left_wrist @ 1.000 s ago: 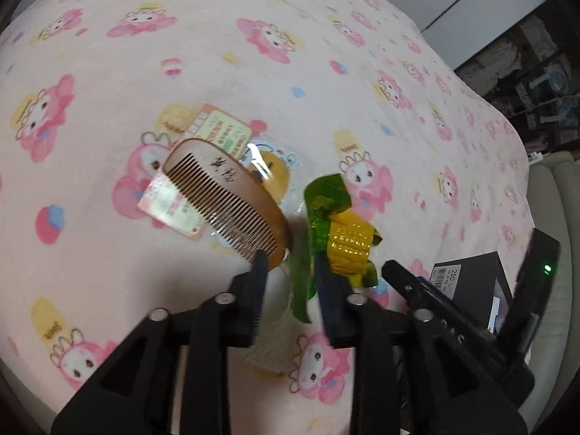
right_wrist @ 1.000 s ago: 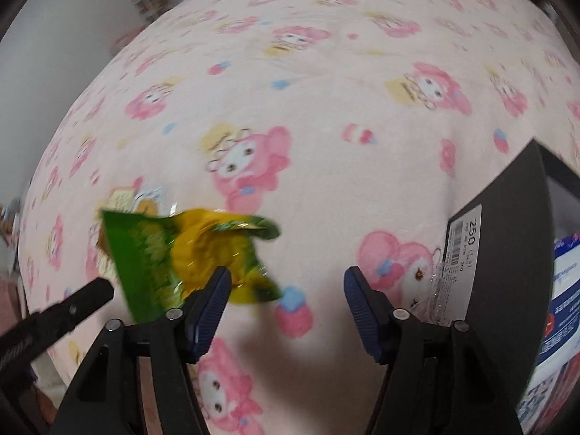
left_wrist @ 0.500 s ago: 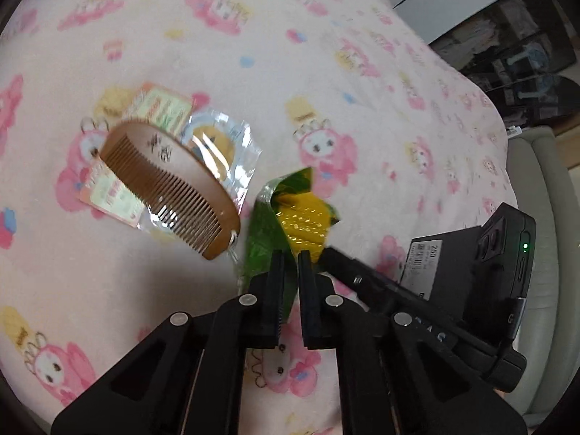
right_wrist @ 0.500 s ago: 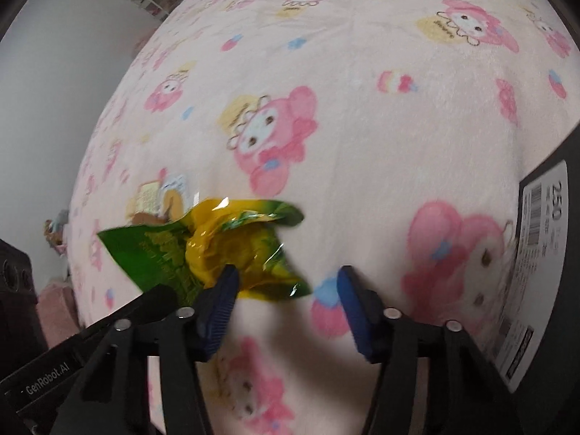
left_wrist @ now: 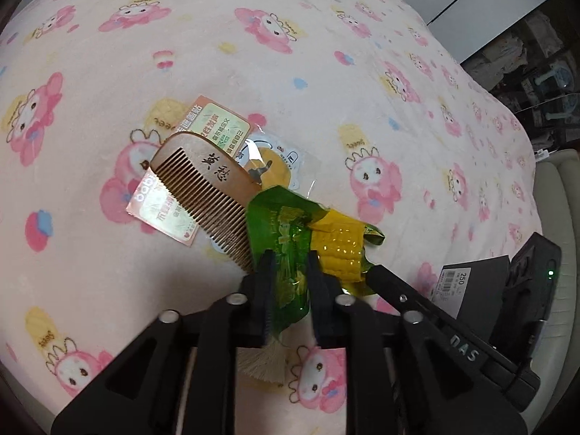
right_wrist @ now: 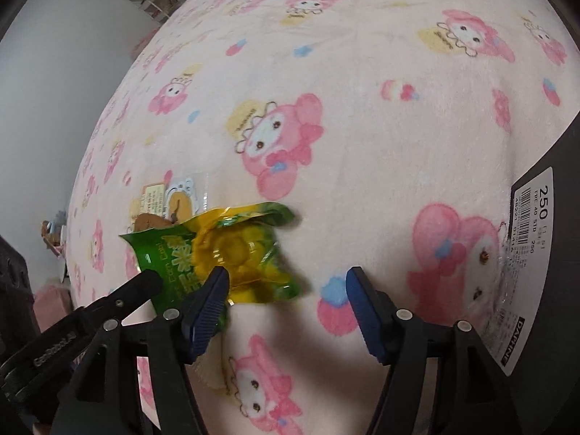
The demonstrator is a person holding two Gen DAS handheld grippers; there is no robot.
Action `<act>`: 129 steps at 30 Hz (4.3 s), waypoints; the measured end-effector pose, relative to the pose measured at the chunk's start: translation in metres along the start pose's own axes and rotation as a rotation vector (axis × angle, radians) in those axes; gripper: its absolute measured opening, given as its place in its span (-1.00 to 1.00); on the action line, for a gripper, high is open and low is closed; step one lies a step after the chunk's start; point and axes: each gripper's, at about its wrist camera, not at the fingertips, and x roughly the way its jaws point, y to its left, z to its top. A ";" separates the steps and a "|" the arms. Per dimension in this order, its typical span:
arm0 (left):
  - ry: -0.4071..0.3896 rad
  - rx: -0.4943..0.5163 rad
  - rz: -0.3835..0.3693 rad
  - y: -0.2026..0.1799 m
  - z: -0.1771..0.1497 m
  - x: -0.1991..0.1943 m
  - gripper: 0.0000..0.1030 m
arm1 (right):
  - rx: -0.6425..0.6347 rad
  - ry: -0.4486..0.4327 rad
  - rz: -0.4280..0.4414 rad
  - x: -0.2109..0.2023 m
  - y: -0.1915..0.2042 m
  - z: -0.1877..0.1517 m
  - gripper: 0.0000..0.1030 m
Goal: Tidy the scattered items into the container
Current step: 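Close the left gripper on the green corn snack bag, then close the right gripper on the snack bag while the left gripper holds it, then carry the snack bag with both grippers and lower it into the box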
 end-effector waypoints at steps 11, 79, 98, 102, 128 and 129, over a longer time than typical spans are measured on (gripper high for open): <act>0.076 -0.039 -0.045 0.007 0.002 0.023 -0.41 | -0.005 -0.015 0.001 0.013 -0.005 0.006 0.74; 0.099 -0.021 -0.101 0.009 0.000 0.024 -0.93 | 0.008 0.081 0.263 0.026 0.009 0.005 -0.12; 0.020 0.336 -0.509 -0.130 -0.067 -0.078 -0.93 | -0.175 -0.217 0.129 -0.199 -0.037 -0.035 -0.15; 0.094 0.460 -0.507 -0.179 -0.101 -0.070 -0.93 | -0.187 -0.255 0.056 -0.227 -0.074 -0.057 -0.15; 0.237 0.700 -0.346 -0.256 -0.185 0.017 -0.75 | -0.133 -0.254 -0.132 -0.246 -0.219 -0.087 -0.13; 0.222 0.703 -0.346 -0.257 -0.184 0.013 -0.75 | -0.132 -0.252 -0.150 -0.243 -0.220 -0.087 -0.13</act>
